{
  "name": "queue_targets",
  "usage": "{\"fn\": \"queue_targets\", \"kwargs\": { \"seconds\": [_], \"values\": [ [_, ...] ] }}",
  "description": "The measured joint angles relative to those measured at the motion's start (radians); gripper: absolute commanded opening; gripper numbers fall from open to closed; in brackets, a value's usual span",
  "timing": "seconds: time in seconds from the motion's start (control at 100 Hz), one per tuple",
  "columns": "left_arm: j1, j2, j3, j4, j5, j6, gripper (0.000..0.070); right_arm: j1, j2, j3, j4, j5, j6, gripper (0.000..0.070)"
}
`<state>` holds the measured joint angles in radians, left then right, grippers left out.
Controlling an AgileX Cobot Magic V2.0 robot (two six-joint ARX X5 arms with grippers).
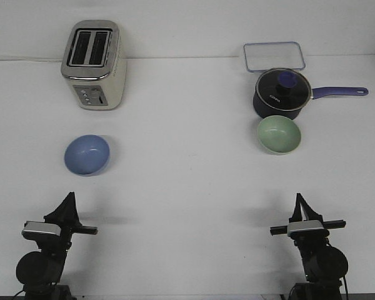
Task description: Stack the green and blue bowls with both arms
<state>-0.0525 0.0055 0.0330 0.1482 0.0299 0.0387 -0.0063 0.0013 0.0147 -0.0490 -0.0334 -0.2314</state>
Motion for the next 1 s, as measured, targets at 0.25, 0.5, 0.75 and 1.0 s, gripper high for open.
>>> {"fn": "queue_targets", "kwargs": {
  "seconds": [0.25, 0.5, 0.75, 1.0],
  "values": [
    [0.0, 0.0, 0.0, 0.0, 0.0, 0.0, 0.0014, 0.0, 0.0, 0.0, 0.0, 0.0, 0.0, 0.0],
    [0.0, 0.0, 0.0, 0.0, 0.0, 0.0, 0.0014, 0.0, 0.0, 0.0, 0.0, 0.0, 0.0, 0.0],
    [0.0, 0.0, 0.0, 0.0, 0.0, 0.0, 0.0014, 0.0, 0.0, 0.0, 0.001, 0.002, 0.0, 0.0],
    [0.0, 0.0, 0.0, 0.0, 0.0, 0.0, 0.0014, 0.0, 0.0, 0.0, 0.047, -0.01, 0.088, 0.0]
  ]
}}
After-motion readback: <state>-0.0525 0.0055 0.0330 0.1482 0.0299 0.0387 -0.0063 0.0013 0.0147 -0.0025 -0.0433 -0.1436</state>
